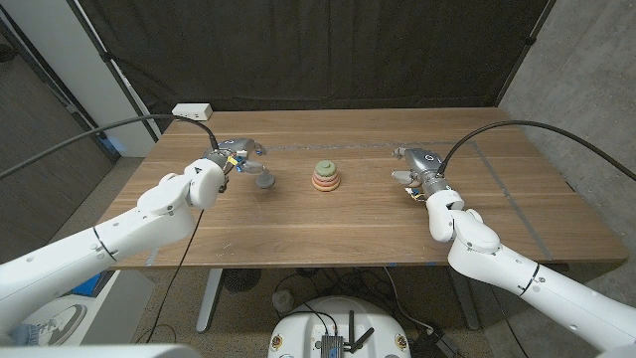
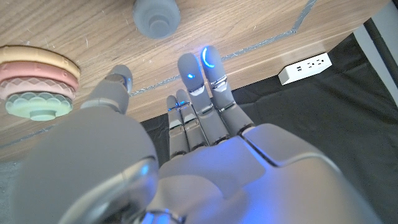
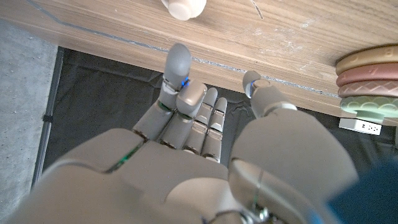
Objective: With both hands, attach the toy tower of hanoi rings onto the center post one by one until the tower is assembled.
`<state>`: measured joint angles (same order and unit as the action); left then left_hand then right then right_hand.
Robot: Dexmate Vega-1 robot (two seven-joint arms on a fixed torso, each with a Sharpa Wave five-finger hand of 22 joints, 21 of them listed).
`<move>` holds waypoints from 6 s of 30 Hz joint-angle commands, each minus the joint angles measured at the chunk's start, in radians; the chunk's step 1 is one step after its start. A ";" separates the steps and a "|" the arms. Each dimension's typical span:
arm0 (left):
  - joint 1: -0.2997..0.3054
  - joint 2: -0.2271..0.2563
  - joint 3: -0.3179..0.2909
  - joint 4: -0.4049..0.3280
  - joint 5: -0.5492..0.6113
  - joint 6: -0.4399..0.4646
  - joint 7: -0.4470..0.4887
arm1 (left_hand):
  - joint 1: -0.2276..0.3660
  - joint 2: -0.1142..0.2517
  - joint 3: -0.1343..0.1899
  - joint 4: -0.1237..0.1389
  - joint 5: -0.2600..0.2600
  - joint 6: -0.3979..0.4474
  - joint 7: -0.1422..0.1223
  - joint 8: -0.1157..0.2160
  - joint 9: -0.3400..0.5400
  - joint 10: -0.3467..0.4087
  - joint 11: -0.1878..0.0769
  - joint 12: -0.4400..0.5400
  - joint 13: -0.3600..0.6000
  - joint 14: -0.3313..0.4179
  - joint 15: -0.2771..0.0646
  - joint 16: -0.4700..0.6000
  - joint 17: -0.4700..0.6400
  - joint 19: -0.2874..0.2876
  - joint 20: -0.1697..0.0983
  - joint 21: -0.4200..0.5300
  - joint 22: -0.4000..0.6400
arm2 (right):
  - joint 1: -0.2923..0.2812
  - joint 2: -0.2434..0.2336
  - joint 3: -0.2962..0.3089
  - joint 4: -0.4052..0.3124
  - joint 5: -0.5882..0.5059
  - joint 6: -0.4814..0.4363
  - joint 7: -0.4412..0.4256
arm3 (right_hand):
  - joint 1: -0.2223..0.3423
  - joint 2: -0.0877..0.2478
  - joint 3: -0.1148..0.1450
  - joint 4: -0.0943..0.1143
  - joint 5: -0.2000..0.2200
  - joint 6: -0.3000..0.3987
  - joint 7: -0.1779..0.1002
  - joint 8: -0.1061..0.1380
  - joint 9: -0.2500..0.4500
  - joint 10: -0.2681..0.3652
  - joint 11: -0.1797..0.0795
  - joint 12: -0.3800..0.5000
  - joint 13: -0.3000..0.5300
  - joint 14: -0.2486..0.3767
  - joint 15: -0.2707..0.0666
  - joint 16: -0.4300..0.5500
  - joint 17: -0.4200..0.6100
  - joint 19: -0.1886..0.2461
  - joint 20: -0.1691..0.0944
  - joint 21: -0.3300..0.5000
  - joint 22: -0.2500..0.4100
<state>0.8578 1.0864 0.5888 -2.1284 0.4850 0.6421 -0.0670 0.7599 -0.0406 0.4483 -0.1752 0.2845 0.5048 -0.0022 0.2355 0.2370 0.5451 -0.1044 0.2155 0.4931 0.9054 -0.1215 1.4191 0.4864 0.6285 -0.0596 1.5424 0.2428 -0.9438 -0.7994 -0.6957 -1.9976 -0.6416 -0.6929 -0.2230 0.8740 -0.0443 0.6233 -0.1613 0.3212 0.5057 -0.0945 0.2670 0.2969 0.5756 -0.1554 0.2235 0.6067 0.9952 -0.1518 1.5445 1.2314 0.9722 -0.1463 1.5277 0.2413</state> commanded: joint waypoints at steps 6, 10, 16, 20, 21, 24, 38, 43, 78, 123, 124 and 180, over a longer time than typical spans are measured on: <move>-0.091 0.011 -0.007 0.023 -0.033 0.005 -0.221 | 0.027 -0.012 -0.004 0.004 0.000 -0.027 0.035 -0.005 0.011 -0.042 0.041 -0.023 0.003 0.008 -0.097 0.013 -0.003 0.004 -0.144 0.004 0.008 | 0.004 -0.002 -0.010 -0.005 -0.001 -0.001 -0.008 | -0.001 0.009 -0.004 0.002 -0.005 0.017 -0.005 0.003 0.000 0.010 0.000 -0.004 -0.001 -0.006 -0.062 0.003 0.001 -0.005 -0.069 0.007 0.001; -0.117 0.005 0.003 0.037 -0.040 0.012 -0.255 | 0.028 -0.017 -0.008 0.005 -0.001 -0.045 0.039 -0.014 0.009 -0.059 0.045 -0.029 0.000 0.002 -0.097 0.012 -0.006 -0.001 -0.141 0.001 0.004 | 0.004 -0.002 -0.013 -0.005 -0.001 0.004 -0.005 | -0.003 0.012 -0.005 0.003 -0.005 0.023 -0.005 0.004 0.000 0.013 -0.001 -0.004 -0.003 -0.007 -0.062 0.002 0.000 -0.005 -0.069 0.008 -0.001; -0.164 -0.002 0.044 0.052 -0.011 0.021 -0.314 | 0.026 -0.031 -0.020 0.008 -0.006 -0.106 0.053 -0.037 0.002 -0.121 0.067 -0.038 -0.009 -0.014 -0.097 0.009 -0.012 -0.015 -0.138 -0.005 -0.004 | 0.004 -0.003 -0.014 -0.005 -0.001 0.005 -0.004 | -0.006 0.015 -0.006 0.003 -0.004 0.028 -0.005 0.004 -0.001 0.018 0.000 -0.004 -0.004 -0.007 -0.062 0.002 0.000 -0.006 -0.069 0.008 -0.003; -0.190 -0.014 0.067 0.076 0.004 0.012 -0.341 | 0.024 -0.034 -0.026 0.010 -0.008 -0.131 0.062 -0.043 -0.001 -0.146 0.073 -0.039 -0.013 -0.021 -0.096 0.007 -0.016 -0.021 -0.137 -0.007 -0.007 | 0.001 -0.003 -0.010 -0.007 0.001 0.005 -0.007 | -0.007 0.016 -0.006 0.003 -0.004 0.030 -0.006 0.004 -0.002 0.019 0.000 -0.005 -0.005 -0.006 -0.062 0.002 0.000 -0.005 -0.069 0.009 -0.003; -0.195 -0.017 0.072 0.083 0.006 0.006 -0.345 | 0.023 -0.035 -0.027 0.010 -0.009 -0.137 0.065 -0.045 -0.001 -0.153 0.074 -0.040 -0.013 -0.020 -0.096 0.010 -0.014 -0.022 -0.136 -0.007 -0.008 | 0.002 -0.006 -0.011 -0.008 0.000 0.005 -0.003 | -0.007 0.016 -0.006 0.003 -0.003 0.031 -0.005 0.004 -0.002 0.020 -0.001 -0.005 -0.005 -0.006 -0.062 0.002 0.000 -0.005 -0.069 0.009 -0.004; -0.204 -0.026 0.089 0.099 0.033 -0.002 -0.343 | 0.022 -0.037 -0.030 0.011 -0.010 -0.147 0.065 -0.046 -0.003 -0.160 0.077 -0.038 -0.015 -0.023 -0.096 0.008 -0.017 -0.021 -0.138 -0.008 -0.011 | 0.001 -0.004 -0.009 -0.009 0.002 0.002 -0.003 | -0.008 0.018 -0.007 0.003 -0.003 0.033 -0.006 0.004 -0.002 0.022 0.000 -0.004 -0.005 -0.006 -0.062 0.003 0.001 -0.005 -0.069 0.010 -0.004; -0.218 -0.068 0.124 0.170 0.104 -0.059 -0.335 | 0.025 -0.043 -0.038 0.010 -0.014 -0.149 0.057 -0.038 -0.007 -0.164 0.066 -0.030 -0.022 -0.002 -0.096 0.025 -0.011 0.001 -0.145 -0.001 -0.011 | 0.002 -0.004 -0.006 -0.006 0.005 0.008 -0.010 | -0.012 0.022 -0.009 0.001 -0.001 0.040 -0.003 0.003 -0.004 0.030 -0.003 -0.004 -0.005 -0.007 -0.062 0.003 0.001 -0.004 -0.069 0.012 -0.005; -0.223 -0.081 0.135 0.191 0.110 -0.093 -0.350 | 0.026 -0.045 -0.041 0.010 -0.016 -0.152 0.057 -0.037 -0.009 -0.166 0.064 -0.028 -0.023 -0.002 -0.096 0.025 -0.014 -0.001 -0.144 0.002 -0.007 | 0.002 -0.006 -0.006 -0.008 0.005 0.009 -0.009 | -0.013 0.023 -0.009 0.001 0.000 0.042 -0.003 0.002 -0.005 0.035 -0.005 -0.003 -0.004 -0.007 -0.062 0.003 0.001 -0.005 -0.069 0.012 -0.007; -0.233 -0.160 0.172 0.283 0.192 -0.108 -0.359 | 0.034 -0.037 -0.046 0.013 -0.020 -0.143 0.054 -0.025 -0.016 -0.159 0.064 -0.018 -0.034 0.002 -0.096 0.025 -0.025 0.004 -0.137 -0.001 -0.016 | 0.004 -0.008 -0.003 -0.011 0.017 -0.004 0.002 | -0.020 0.031 -0.013 -0.001 0.005 0.054 -0.004 -0.002 -0.008 0.040 -0.002 -0.006 -0.002 -0.001 -0.062 0.007 0.001 0.001 -0.069 0.016 -0.007; -0.179 -0.162 0.163 0.286 0.149 -0.074 -0.270 | 0.081 -0.009 -0.041 0.005 -0.017 -0.025 0.024 0.019 -0.021 -0.018 0.015 0.020 -0.048 0.049 -0.097 0.053 -0.026 0.044 -0.147 0.016 -0.005 | 0.008 -0.003 0.003 0.003 0.051 0.016 -0.016 | -0.039 0.045 -0.016 0.002 0.016 0.076 -0.003 -0.004 -0.012 0.060 -0.002 -0.004 0.004 0.001 -0.062 0.005 0.001 0.000 -0.069 0.016 -0.009; -0.176 -0.162 0.162 0.283 0.148 -0.071 -0.267 | 0.084 -0.008 -0.040 0.004 -0.017 -0.017 0.025 0.021 -0.021 -0.015 0.013 0.021 -0.047 0.050 -0.097 0.054 -0.026 0.046 -0.148 0.017 -0.003 | 0.008 -0.003 0.004 0.005 0.052 0.018 -0.019 | -0.039 0.045 -0.016 0.002 0.016 0.075 -0.002 -0.005 -0.012 0.061 -0.001 -0.004 0.004 0.001 -0.062 0.005 0.001 0.000 -0.069 0.016 -0.010; -0.117 -0.059 0.069 0.077 0.081 0.014 -0.216 | 0.215 0.044 -0.008 0.006 0.003 0.150 -0.003 0.064 0.009 0.189 -0.052 0.037 0.022 0.128 -0.098 0.091 0.009 0.102 -0.149 0.020 0.060 | -0.023 -0.005 0.023 -0.037 0.062 -0.001 -0.057 | -0.074 0.060 -0.018 0.003 0.029 0.089 0.003 -0.011 -0.014 0.080 0.007 -0.007 0.006 0.001 -0.062 0.007 0.002 0.001 -0.069 0.017 -0.009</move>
<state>0.7542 0.9885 0.6803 -2.0040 0.5735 0.6548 -0.2305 0.9766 -0.0074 0.4361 -0.1768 0.2778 0.6390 -0.0114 0.3004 0.2352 0.6643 -0.0954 0.2541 0.5123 1.0258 -0.1626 1.5093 0.4941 0.7188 -0.0713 1.5648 0.2998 -0.9564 -0.8097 -0.6764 -2.0183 -0.5741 -0.6764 -0.2661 0.7949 0.0082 0.6082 -0.1572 0.3444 0.5879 -0.0945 0.2569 0.2834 0.6471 -0.1482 0.2168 0.6094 0.9883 -0.1520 1.5445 1.2315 0.9686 -0.1427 1.5422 0.2326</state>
